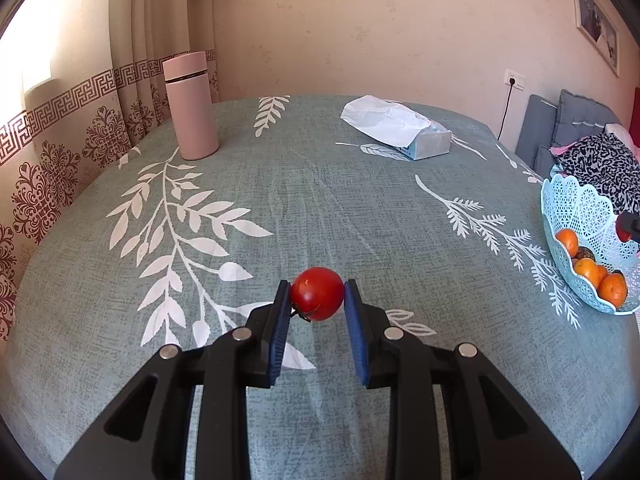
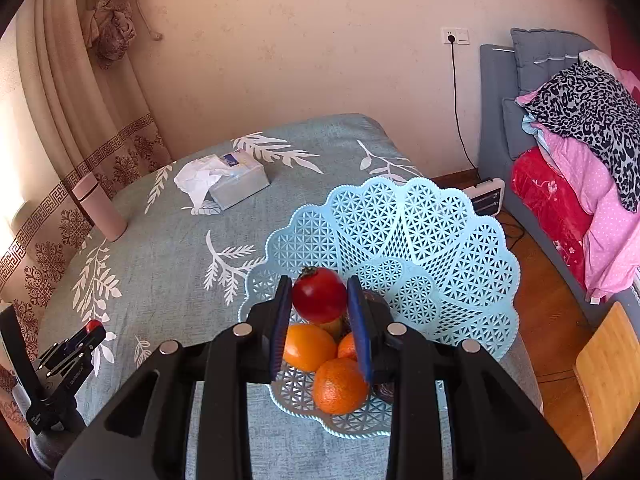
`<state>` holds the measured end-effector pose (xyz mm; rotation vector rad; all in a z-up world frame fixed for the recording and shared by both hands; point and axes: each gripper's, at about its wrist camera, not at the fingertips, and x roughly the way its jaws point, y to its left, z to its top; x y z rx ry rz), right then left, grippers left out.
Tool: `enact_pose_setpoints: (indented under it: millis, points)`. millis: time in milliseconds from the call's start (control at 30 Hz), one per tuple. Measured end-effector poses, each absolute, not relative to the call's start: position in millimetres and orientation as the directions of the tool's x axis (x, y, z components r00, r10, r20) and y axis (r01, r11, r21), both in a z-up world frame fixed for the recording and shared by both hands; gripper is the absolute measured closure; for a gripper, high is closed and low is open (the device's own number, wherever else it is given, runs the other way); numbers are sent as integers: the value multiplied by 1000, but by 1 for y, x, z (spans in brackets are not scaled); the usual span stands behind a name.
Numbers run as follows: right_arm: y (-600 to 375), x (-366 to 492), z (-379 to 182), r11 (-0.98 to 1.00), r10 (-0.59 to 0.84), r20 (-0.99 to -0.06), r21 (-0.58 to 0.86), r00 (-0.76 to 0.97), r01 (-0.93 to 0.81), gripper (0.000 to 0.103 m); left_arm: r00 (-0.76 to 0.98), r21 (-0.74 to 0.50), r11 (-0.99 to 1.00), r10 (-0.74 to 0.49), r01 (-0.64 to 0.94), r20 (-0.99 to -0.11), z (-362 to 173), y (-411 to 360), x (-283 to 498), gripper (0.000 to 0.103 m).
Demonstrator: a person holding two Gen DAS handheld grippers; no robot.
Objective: Organize fruits
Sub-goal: 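Lower the right tool's tomato into the basket and open it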
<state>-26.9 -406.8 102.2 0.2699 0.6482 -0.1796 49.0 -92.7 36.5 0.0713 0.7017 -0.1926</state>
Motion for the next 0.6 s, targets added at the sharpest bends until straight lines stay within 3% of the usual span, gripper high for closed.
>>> enact_pose_setpoints:
  millis: [600]
  points:
    - [-442,-41,86,914,-142,-619,218,773,343,74,738,41,960,-184,276,-649,41,-127,40,76]
